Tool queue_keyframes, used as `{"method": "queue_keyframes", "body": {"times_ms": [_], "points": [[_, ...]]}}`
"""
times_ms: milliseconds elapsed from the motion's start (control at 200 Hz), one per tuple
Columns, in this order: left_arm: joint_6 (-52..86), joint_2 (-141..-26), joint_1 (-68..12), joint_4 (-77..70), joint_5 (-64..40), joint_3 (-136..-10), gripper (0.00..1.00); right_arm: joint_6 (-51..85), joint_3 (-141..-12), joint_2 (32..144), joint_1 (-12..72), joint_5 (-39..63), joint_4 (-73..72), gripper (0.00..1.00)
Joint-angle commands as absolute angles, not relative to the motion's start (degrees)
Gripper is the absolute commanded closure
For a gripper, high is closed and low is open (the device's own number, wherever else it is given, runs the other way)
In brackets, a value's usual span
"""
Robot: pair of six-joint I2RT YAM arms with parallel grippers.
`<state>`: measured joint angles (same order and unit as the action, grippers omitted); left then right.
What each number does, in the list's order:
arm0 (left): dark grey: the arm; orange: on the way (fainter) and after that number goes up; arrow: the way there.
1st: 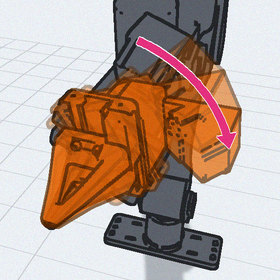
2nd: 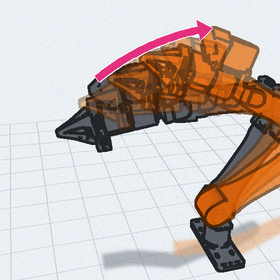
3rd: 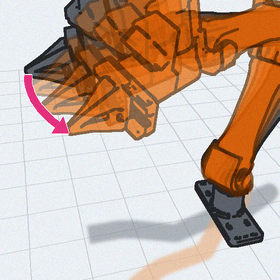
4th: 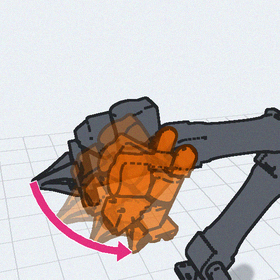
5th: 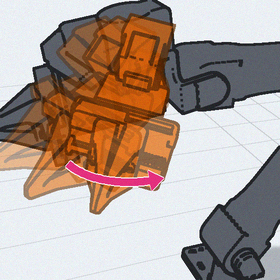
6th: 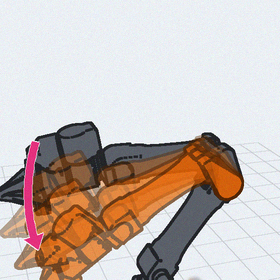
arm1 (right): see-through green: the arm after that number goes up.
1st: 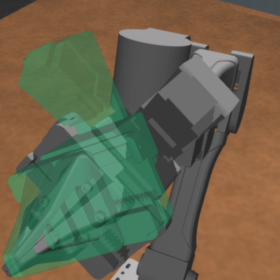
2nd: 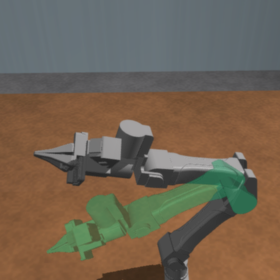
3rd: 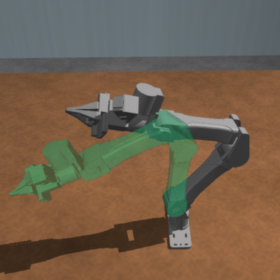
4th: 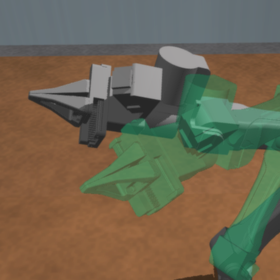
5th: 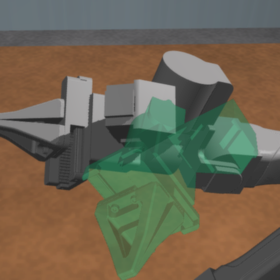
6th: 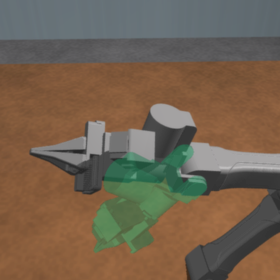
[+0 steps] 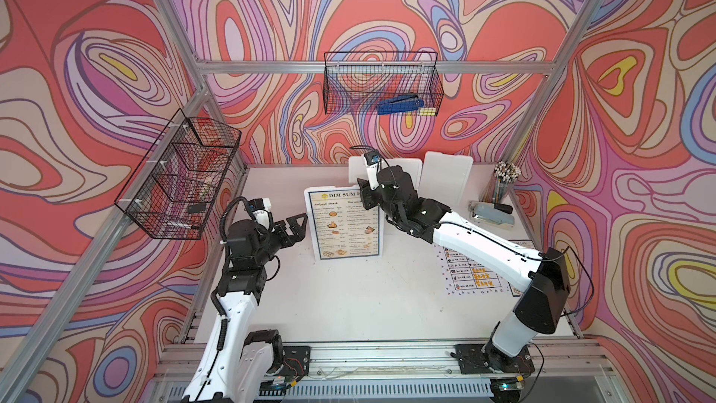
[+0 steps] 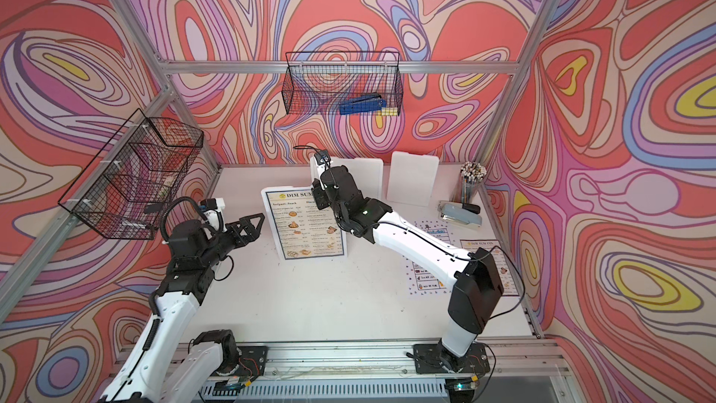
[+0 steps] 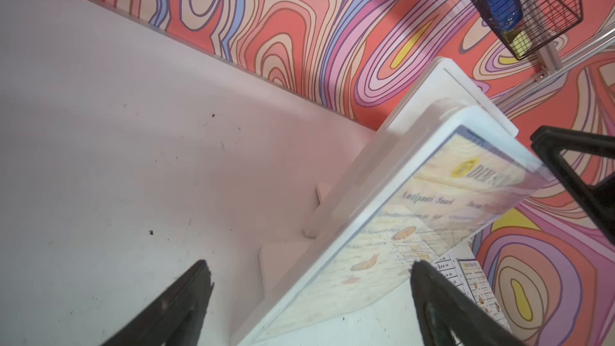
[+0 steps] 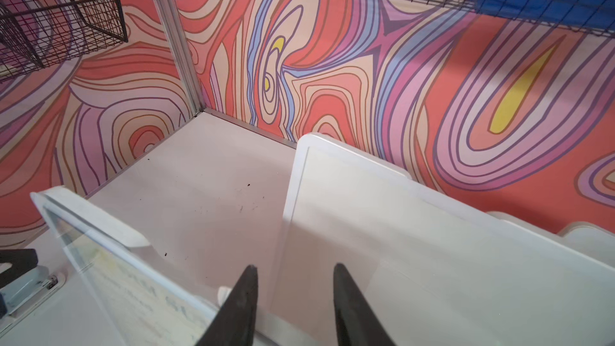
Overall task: Insert the menus into the narrow rack
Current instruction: Move the narrow rack to the center of the board.
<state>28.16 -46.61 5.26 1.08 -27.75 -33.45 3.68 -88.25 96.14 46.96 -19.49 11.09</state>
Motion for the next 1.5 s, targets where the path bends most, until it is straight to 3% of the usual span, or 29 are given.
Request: {"method": "queue_keyframes", "body": {"times_ms": [0, 105, 230, 325, 346, 371, 406, 561, 761, 1032, 1312, 1497], "points": [[27.5, -43.98, 5.33, 1.39, -26.02, -32.23, 0.04, 4.5, -85.42, 91.7, 46.19, -19.23, 11.72, 0.6], [27.51, -43.03, 5.29, 1.07, -25.93, -31.02, 0.04, 5.46, -80.67, 86.33, 44.08, -16.72, 10.37, 0.6], [27.49, -42.3, 5.36, 1.38, -25.38, -30.15, 0.04, 7.96, -70.23, 77.92, 37.45, -3.49, 5.02, 0.54], [27.51, -41.6, 5.32, 1.24, -26.3, -30.2, 0.04, 6.33, -61.32, 71.94, 34.29, 7.38, -1.32, 0.39], [27.53, -41.48, 5.33, 1.15, -26.45, -30.19, 0.04, 5.97, -59.59, 70.91, 34.09, 8.76, -2.38, 0.28], [27.59, -41.19, 5.28, 1.19, -26.5, -30.19, 0.04, 5.55, -57.69, 69.79, 33.94, 10.1, -3.56, 0.04], [27.53, -40.84, 5.34, 1.36, -26.39, -30.19, 0.03, 5.33, -54.81, 68.3, 34.0, 11.97, -5.09, 0.02], [27.58, -39.73, 5.27, 1.76, -25.74, -27.99, 0.02, 5.67, -45.66, 65.72, 33.85, 18.03, -12.09, 0.02], [27.68, -39.38, 5.27, 0.89, -26.01, -27.29, 0.02, 6.18, -40.13, 71.35, 33.86, 21.07, -19.51, 0.05], [28.09, -39.14, 5.26, -1.36, -26.58, -25.75, 0.03, 8.59, -43.22, 86.57, 34.2, 23.9, -25.67, 0.22], [28.3, -37.79, 5.26, -0.86, -28.28, -26.02, 0.03, 7.54, -50.35, 97.13, 40.52, 15.36, -22.29, 0.28], [28.72, -35.47, 5.21, -0.79, -29.75, -25.52, 0.01, 9.54, -54.2, 103.66, 42.96, 11.29, -22.74, 0.39]]}}
